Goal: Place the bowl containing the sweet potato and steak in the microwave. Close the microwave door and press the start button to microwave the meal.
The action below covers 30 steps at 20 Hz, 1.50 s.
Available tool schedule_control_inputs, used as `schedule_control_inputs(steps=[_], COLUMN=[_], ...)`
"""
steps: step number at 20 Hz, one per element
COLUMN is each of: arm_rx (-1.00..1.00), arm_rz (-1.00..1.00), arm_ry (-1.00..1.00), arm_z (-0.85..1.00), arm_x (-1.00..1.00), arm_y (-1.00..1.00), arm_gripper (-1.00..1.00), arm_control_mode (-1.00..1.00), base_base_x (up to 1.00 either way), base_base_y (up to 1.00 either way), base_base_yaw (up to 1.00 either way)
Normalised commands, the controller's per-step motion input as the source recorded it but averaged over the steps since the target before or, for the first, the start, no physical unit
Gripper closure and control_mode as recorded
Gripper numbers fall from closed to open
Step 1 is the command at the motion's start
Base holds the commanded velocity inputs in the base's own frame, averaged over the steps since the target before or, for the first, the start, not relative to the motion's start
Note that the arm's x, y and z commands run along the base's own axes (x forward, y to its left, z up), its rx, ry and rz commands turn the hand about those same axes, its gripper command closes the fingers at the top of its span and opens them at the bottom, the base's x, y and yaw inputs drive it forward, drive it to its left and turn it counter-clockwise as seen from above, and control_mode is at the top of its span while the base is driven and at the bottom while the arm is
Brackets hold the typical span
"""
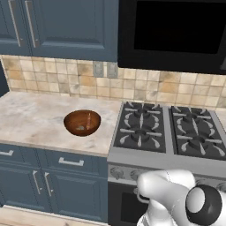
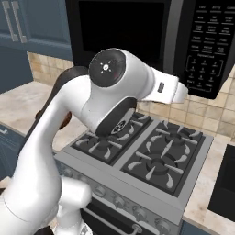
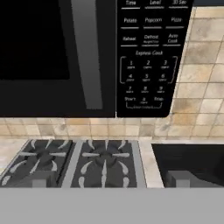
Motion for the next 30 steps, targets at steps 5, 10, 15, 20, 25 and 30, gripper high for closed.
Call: schedule_control_inputs(steps=[5,10,15,20,25,30], arm_rx=[0.82,0.71,0.46,0.16,0.11,0.06], arm_rz=[-0.17,-0.16,-0.17,-0.12,-0.06,-0.02], arm_ry=[-0.21,-0.29,-0.27,-0.13,-0.03,0.00], arm_z=[-0.35,-0.49,-0.45,-0.04,0.00,0.03], arm_x=[-0.01,0.00,0.02,0.20,0.20,0.21], arm_y=[-0.37,-0.14,0.00,0.00,0.00,0.00], arm_gripper=[-1.00,-1.00,-1.00,-1.00,1.00,1.00], arm_control_mode=[-1.00,-1.00,-1.00,-1.00,-1.00,-1.00], base_base_x=[0.00,0.00,0.00,0.00,0.00,0.00], base_base_y=[0.00,0.00,0.00,0.00,0.00,0.00], base_base_yaw=[0.00,0.00,0.00,0.00,0.00,0.00])
